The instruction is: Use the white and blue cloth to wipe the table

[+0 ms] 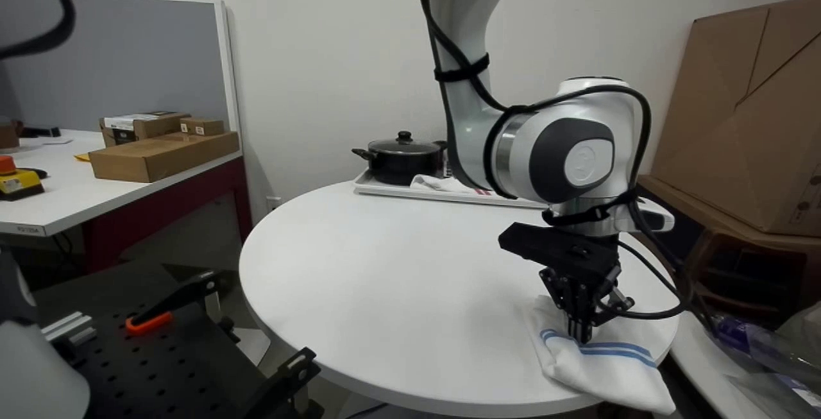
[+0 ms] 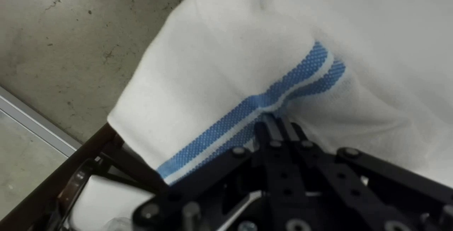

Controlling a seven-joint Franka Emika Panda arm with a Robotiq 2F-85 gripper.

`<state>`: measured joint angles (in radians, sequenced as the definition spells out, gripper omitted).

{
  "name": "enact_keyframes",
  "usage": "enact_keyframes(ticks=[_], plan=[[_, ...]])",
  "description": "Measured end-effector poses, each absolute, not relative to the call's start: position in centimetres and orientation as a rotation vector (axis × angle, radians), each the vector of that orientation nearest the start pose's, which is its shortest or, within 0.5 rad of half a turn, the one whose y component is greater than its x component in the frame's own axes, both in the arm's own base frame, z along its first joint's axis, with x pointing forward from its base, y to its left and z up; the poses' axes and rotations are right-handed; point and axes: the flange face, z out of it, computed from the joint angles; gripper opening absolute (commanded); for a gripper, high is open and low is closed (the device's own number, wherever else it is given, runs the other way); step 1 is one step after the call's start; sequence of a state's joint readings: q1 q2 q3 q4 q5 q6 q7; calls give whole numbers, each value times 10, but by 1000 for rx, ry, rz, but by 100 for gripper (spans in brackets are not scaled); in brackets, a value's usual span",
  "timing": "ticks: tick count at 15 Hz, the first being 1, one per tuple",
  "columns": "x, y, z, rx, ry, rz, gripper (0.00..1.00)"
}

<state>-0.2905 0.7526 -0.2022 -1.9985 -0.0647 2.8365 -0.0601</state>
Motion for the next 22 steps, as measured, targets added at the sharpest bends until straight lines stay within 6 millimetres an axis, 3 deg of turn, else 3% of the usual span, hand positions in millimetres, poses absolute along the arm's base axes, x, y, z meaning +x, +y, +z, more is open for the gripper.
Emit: enact_keyframes(ticks=[5,9,12,16,19,22], plan=[[576,-305,93,-3289,594,-58,0],[618,-287,93,-3292,574,-60,0],[653,-231,93,-3295,437,-113,0],[682,-124,92,-3285,166,-167,0],[682,-54,91,-3260,-42,-221,0],[661,2,90,-3209,-232,-252,0]])
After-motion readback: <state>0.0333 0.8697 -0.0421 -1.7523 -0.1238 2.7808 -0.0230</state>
